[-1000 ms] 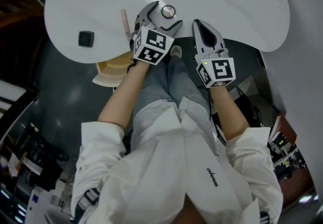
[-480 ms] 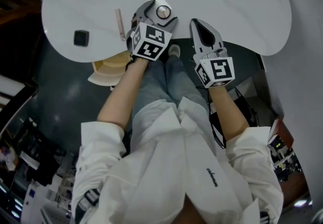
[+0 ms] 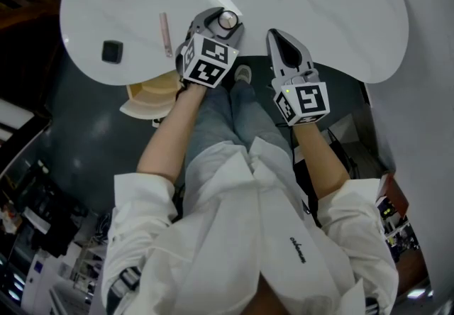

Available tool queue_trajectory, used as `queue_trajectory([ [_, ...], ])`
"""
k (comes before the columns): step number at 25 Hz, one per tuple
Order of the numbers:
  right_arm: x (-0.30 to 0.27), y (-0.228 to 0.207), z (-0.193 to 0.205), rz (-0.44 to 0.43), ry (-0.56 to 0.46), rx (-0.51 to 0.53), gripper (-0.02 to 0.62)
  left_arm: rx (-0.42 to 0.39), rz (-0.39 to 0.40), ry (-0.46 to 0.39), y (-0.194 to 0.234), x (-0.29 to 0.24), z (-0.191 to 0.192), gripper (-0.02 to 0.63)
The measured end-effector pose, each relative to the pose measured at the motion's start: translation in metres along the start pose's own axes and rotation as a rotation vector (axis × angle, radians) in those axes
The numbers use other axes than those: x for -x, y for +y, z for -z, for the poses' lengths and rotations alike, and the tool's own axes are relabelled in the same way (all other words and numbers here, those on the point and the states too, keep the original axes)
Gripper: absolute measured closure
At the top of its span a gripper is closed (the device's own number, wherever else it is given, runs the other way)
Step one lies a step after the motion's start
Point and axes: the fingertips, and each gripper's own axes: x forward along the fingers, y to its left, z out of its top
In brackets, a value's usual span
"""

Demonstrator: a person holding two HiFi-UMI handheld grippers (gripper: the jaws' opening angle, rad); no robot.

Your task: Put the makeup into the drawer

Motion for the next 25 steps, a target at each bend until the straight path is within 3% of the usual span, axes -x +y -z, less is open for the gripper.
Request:
queue_trajectory([
  [4,0.000,0.007,0.002,-0.030,-0.002,0.006,0.578,0.016,-0.004,0.001,0.001,0.003,0.006,0.359],
  [12,-0.005,0.048,0.014,-0.123,0.032,0.021,0.578,0.059,-0.008,-0.106,0.001,0.051,0.008,0.360],
  [17,-0.010,0.109,0.027,-0.232,0.068,0.043,0.578,0.085,-0.009,-0.157,0.005,0.109,0.033,0.360],
  [25,-0.019,0.222,0.072,-0.331,0.149,0.064,0.578,0.160,0.000,-0.164,0.016,0.186,0.110,0.360],
])
